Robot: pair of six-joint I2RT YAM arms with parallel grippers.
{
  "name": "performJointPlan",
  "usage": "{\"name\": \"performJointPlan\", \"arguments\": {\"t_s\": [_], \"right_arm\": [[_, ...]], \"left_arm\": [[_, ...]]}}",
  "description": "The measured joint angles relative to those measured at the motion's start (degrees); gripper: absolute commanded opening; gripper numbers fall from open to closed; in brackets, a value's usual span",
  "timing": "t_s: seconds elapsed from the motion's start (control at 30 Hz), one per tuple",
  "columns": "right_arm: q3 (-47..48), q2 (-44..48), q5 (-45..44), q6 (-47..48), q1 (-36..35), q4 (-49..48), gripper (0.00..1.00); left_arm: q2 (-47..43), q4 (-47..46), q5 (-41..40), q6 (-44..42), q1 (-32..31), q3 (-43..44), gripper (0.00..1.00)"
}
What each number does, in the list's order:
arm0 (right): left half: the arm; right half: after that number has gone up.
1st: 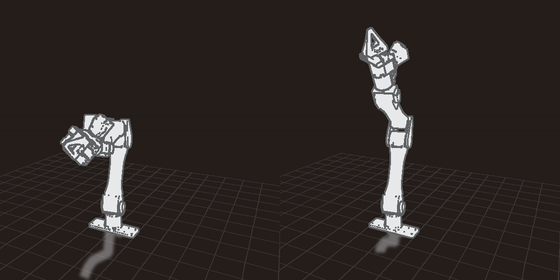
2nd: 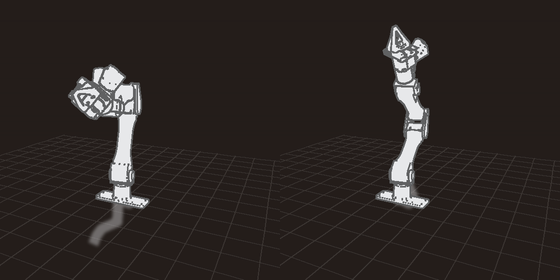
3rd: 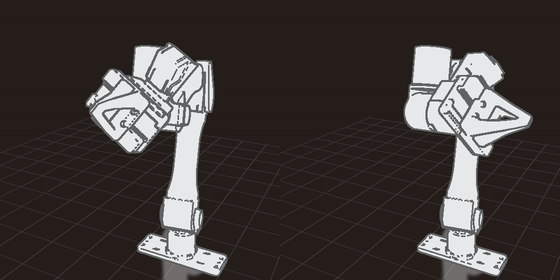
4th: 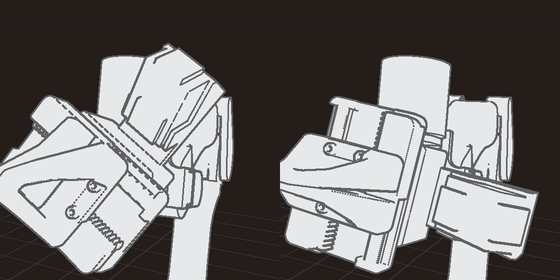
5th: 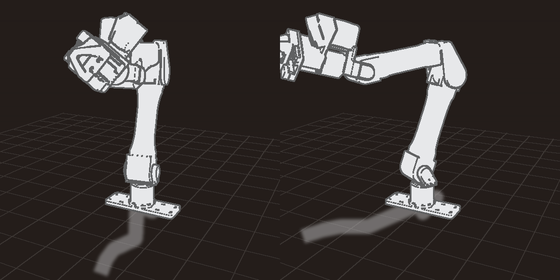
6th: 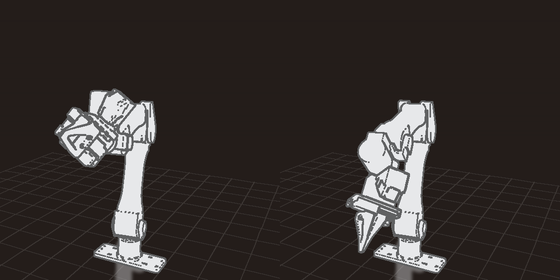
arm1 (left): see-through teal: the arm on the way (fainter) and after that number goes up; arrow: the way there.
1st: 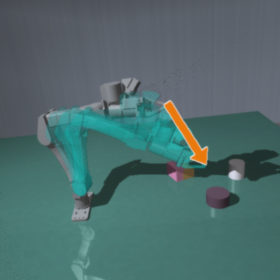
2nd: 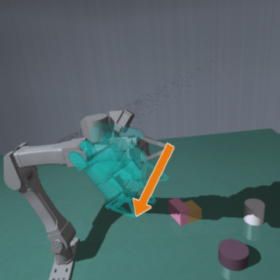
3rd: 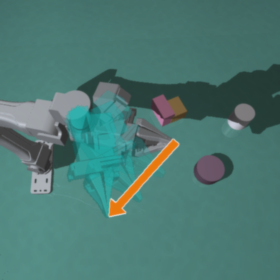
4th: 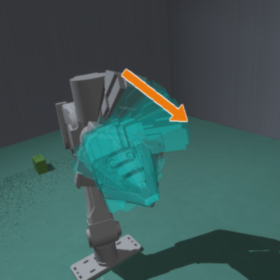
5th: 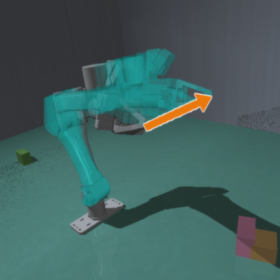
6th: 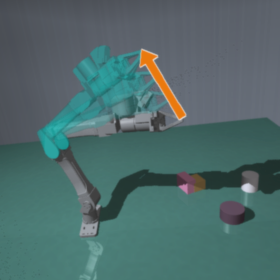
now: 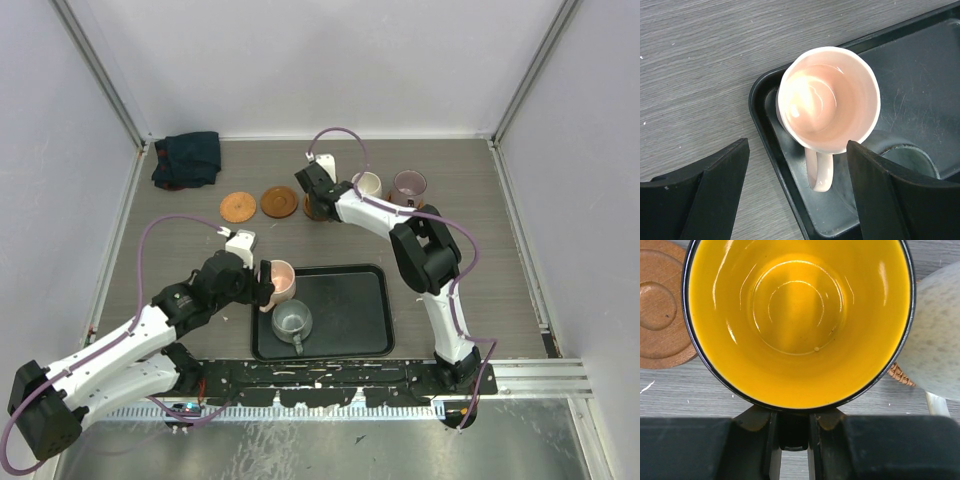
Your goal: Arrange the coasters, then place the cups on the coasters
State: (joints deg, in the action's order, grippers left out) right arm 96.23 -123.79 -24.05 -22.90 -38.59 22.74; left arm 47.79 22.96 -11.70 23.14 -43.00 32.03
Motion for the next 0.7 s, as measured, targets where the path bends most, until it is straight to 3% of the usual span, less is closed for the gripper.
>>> {"name": "performJointPlan", "arguments": {"t_s": [0.7], "right_arm": [[-1.6, 0.0, -0.3, -1.3, -1.4, -0.4, 0.01]], "left_arm": [[0.3, 0.0, 0.2, 0.0, 0.0, 0.0, 0.8]]}}
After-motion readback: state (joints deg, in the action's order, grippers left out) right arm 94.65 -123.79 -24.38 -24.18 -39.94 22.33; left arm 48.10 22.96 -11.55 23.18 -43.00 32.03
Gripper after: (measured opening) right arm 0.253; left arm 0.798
